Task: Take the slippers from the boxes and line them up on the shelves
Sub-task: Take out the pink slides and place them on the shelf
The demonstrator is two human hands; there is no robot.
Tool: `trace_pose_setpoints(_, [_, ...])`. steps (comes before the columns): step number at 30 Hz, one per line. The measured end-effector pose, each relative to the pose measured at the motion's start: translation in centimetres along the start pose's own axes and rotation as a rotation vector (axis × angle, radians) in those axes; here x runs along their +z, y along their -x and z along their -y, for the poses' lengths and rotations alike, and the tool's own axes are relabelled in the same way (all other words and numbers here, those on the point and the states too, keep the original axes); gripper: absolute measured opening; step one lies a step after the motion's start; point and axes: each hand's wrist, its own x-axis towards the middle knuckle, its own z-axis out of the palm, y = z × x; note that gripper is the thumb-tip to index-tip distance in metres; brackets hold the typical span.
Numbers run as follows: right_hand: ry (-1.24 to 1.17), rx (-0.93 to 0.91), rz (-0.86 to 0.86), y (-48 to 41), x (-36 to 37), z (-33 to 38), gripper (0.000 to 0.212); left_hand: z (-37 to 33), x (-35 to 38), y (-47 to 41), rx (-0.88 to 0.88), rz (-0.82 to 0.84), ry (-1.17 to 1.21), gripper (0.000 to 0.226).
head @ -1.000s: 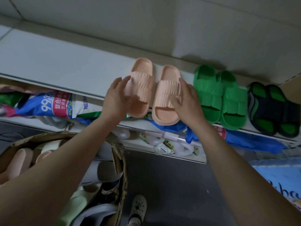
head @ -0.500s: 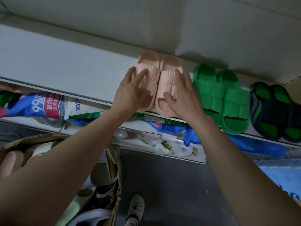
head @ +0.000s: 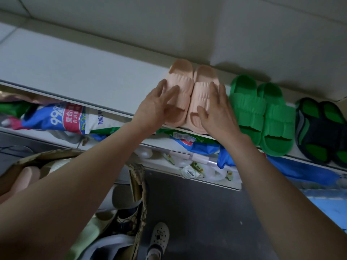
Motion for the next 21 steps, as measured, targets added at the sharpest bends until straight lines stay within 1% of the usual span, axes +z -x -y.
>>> trace_pose_setpoints(3, [0.043, 0.006, -0.016, 0.5, 0.0, 0.2, 0.069, 0.9, -0.9, 1.7, 0.033, 0.0, -0.005, 0.062])
trace_pose_setpoints(7, [0.095, -0.023, -0.07, 2.6, 0.3, 1.9, 0.061, 3.2, -3.2, 5.7, 0.06, -0.042, -0.03, 0.053])
trace_pose_setpoints(11, [0.058, -0.108, -0.217, 7.0, 2.5, 5.9, 0.05, 8.3, -5.4, 12.1, 0.054, -0.079, 0.022, 0.046])
trace_pose_setpoints(14, [-0.008, -0.131, -0.253, 11.3, 6.1, 9.9, 0.046, 13.2, -6.8, 18.8, -0.021, -0.065, 0.043, 0.043])
trace_pose_setpoints(17, [-0.086, -0.127, -0.187, 16.0, 10.9, 14.6, 0.042, 18.6, -7.9, 26.9, -0.148, -0.015, 0.028, 0.039])
trace_pose_setpoints(19, [-0.12, -0.099, -0.09, 19.0, 14.2, 18.1, 0.04, 21.9, -8.4, 32.2, -0.255, 0.03, 0.016, 0.038])
trace_pose_setpoints(21, [-0.128, -0.085, 0.05, 21.5, 17.2, 21.8, 0.041, 24.6, -8.9, 36.9, -0.336, 0.068, 0.012, 0.037])
